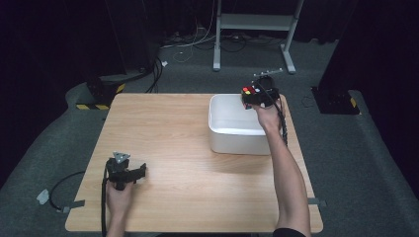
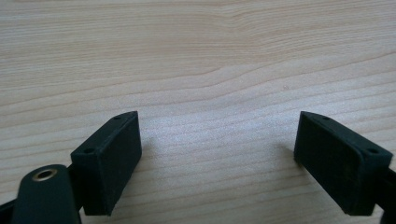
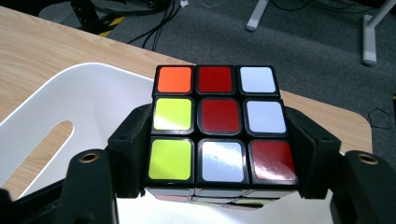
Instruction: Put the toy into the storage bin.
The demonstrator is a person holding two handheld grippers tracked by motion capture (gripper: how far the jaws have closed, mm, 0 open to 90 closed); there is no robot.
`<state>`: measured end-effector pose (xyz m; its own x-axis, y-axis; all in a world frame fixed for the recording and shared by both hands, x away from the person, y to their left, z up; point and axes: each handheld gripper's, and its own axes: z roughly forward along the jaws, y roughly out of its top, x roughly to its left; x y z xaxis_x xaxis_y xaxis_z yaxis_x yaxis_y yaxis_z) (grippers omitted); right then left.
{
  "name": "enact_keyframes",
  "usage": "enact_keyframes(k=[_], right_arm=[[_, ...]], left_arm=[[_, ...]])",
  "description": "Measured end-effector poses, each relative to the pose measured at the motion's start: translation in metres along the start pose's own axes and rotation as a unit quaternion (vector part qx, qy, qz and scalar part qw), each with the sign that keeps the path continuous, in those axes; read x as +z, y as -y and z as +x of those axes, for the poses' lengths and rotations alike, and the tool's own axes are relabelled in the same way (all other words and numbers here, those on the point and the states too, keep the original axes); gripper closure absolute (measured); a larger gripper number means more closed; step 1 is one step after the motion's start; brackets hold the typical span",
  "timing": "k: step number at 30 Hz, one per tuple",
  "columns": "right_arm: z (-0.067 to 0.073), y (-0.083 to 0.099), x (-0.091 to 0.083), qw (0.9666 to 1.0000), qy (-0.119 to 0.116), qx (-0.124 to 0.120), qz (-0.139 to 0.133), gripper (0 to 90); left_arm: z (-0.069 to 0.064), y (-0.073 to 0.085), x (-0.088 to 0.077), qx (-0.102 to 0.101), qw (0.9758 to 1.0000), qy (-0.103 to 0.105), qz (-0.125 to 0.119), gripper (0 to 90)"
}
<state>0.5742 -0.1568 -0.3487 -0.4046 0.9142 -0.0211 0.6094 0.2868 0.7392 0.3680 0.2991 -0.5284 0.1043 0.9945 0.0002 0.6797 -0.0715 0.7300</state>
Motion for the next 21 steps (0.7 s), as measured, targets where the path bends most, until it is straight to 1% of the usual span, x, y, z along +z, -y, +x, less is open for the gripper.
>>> enact_keyframes(k=[3, 10, 15, 21], right_arm=[[0.000, 0.000, 0.003, 1.0000, 0.002, -0.001, 0.004, 33.6], [0.001, 0.000, 0.008, 0.9999, 0.002, 0.006, 0.008, 33.6], [0.004, 0.002, 0.016, 0.9998, 0.002, 0.004, 0.019, 33.6], [0.007, 0.003, 0.018, 0.9997, 0.002, 0.000, 0.023, 33.6]], left_arm=[[0.000, 0.000, 0.000, 0.000, 1.0000, 0.000, -0.001, 15.1], [0.000, 0.000, 0.000, 0.000, 1.0000, 0.000, 0.000, 15.1], [0.000, 0.000, 0.000, 0.000, 1.0000, 0.000, 0.000, 15.1], [0.000, 0.000, 0.000, 0.000, 1.0000, 0.000, 0.000, 15.1]])
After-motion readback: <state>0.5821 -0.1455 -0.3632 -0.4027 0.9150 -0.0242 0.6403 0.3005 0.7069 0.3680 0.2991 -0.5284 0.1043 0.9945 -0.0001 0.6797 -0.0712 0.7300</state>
